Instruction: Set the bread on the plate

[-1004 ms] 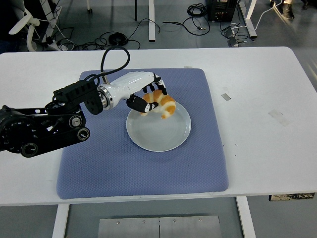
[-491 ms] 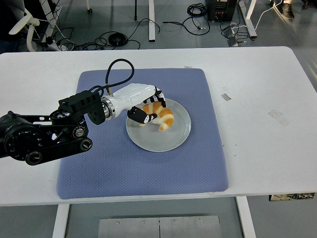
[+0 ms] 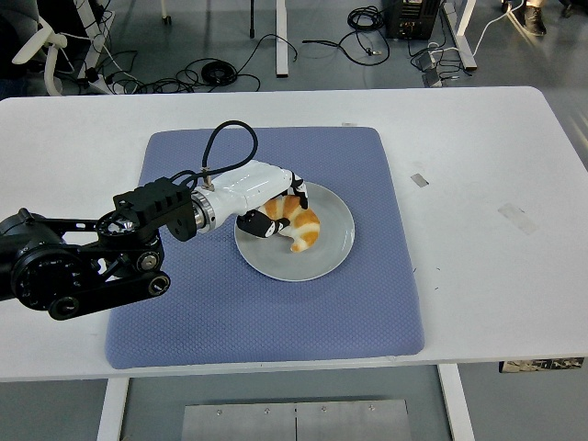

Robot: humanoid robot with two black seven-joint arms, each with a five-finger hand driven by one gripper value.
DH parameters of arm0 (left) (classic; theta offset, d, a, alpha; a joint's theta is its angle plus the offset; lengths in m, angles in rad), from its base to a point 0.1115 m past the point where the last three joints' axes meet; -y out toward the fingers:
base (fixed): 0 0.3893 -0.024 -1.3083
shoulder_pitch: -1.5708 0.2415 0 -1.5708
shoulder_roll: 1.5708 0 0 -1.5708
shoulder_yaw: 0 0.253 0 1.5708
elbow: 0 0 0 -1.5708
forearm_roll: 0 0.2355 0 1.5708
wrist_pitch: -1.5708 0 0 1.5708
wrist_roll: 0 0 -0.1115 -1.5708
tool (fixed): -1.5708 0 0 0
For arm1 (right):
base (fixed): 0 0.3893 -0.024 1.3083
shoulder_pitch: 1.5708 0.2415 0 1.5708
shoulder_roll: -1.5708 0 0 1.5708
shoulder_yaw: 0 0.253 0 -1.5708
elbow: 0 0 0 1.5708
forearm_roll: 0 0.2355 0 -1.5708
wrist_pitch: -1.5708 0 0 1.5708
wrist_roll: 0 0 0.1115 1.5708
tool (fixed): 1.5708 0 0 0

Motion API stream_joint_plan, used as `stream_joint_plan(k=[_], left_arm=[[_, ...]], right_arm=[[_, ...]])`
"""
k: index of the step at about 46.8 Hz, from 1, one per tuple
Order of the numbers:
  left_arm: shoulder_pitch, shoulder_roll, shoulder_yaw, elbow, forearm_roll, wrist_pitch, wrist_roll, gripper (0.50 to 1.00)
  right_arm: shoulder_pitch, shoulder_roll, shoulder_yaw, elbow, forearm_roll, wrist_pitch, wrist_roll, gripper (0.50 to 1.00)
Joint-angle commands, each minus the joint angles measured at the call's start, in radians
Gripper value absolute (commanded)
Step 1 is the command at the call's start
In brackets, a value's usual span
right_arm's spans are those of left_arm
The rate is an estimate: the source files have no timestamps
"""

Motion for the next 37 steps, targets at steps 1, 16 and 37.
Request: stream_joint_plan(k=[1, 16, 37], left_arm=[[-0.001, 0.002, -0.004, -0.006, -0.003, 0.000, -0.003, 0.780], [-0.001, 0.023, -0.032, -0.048, -0.069, 0.000, -0.015, 0.966], [0.019, 0.111, -0.196, -0.089, -0.284, 0.092, -0.063, 0.966]], right_arm=[[0.000, 0.000, 0.000, 0.000, 0.000, 0.000, 0.000, 1.000], [0.000, 0.000, 0.000, 0.000, 0.000, 0.000, 0.000, 1.000], [0.000, 0.000, 0.000, 0.000, 0.000, 0.000, 0.000, 1.000]])
